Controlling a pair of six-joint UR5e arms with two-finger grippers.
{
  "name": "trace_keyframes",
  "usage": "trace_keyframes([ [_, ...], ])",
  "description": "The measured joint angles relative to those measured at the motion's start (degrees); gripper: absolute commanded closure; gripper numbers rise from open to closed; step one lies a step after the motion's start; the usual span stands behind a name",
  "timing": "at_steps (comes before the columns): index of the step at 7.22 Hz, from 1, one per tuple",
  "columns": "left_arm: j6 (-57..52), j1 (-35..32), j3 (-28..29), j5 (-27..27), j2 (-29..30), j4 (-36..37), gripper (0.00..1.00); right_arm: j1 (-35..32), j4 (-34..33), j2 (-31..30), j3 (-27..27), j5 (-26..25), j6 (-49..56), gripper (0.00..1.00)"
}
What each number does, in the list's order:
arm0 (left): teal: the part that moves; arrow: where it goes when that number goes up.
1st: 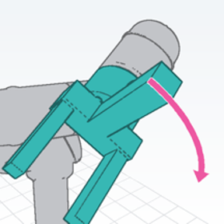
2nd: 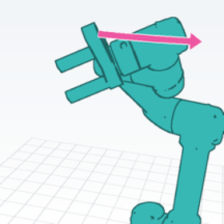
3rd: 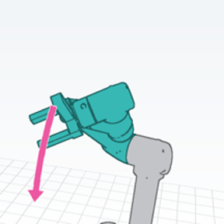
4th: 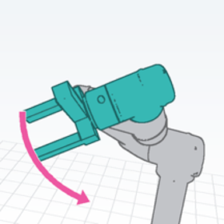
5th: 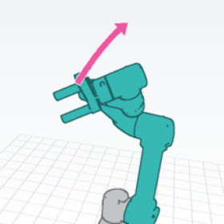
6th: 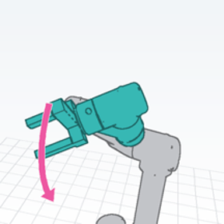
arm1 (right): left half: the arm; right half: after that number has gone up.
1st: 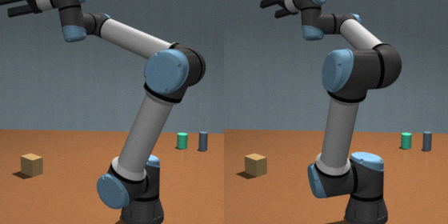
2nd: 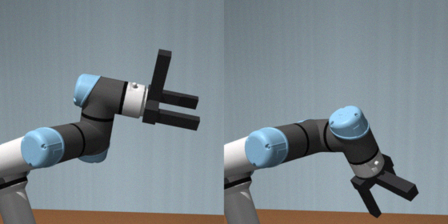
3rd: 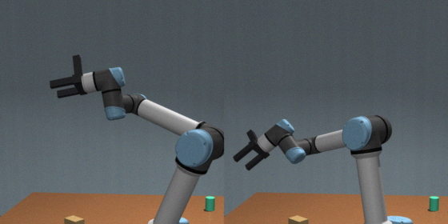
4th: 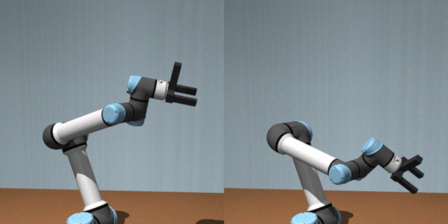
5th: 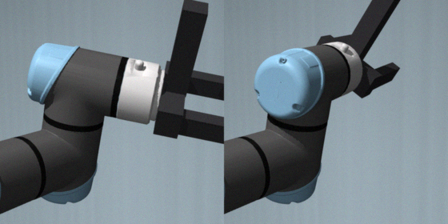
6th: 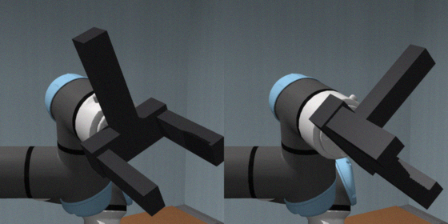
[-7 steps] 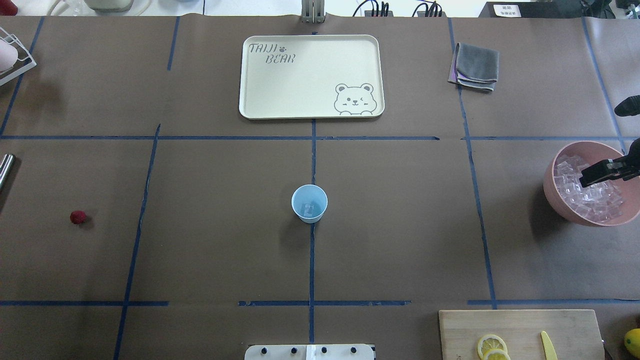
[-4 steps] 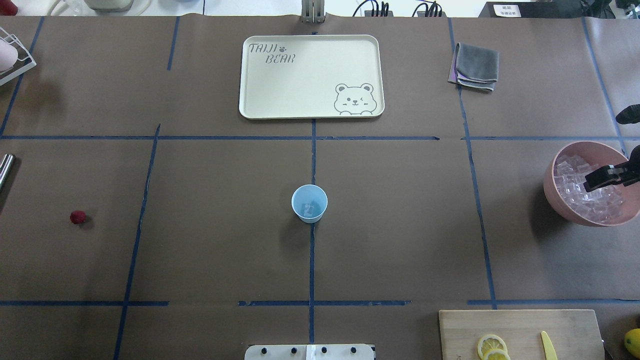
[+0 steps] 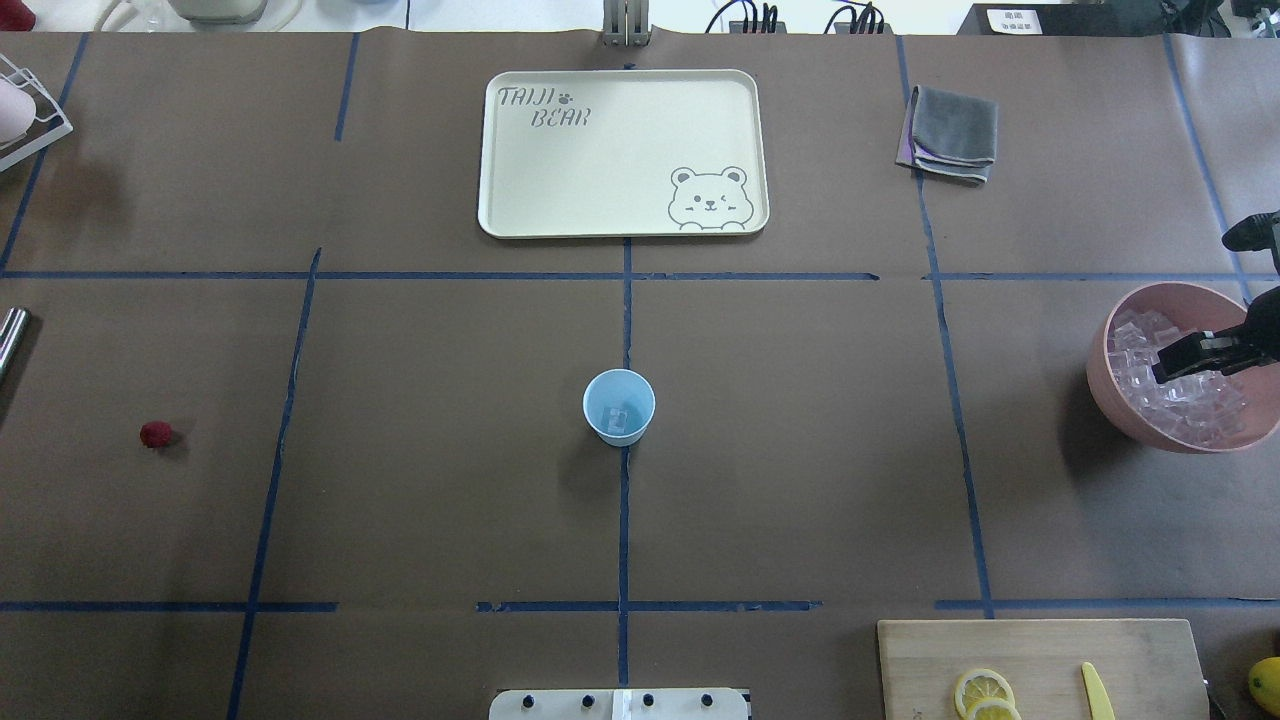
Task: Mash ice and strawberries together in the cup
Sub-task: 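Lower the right gripper into the bowl and grasp another ice cube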
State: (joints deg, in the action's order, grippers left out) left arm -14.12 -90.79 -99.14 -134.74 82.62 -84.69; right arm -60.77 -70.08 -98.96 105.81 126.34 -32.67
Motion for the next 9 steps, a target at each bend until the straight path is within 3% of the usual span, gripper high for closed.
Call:
trace_keyframes([
  [6,-0.03,0.00,0.02,0.00,-0.01,0.05,0.00,1.67,-0.42,-1.52,0.11,-0.76,-0.08,0.36],
  [7,-0.03,0.00,0.02,0.00,-0.02,0.05,0.00,1.70,-0.41,-1.87,0.14,-0.90,0.00,0.54],
  [8,-0.03,0.00,0.00,0.00,-0.02,0.05,0.00,1.74,-0.41,-2.03,0.17,-0.97,0.04,0.83],
  [9,-0.03,0.00,0.00,0.00,-0.01,0.05,0.00,1.76,-0.41,-2.01,0.18,-0.97,0.06,0.97],
])
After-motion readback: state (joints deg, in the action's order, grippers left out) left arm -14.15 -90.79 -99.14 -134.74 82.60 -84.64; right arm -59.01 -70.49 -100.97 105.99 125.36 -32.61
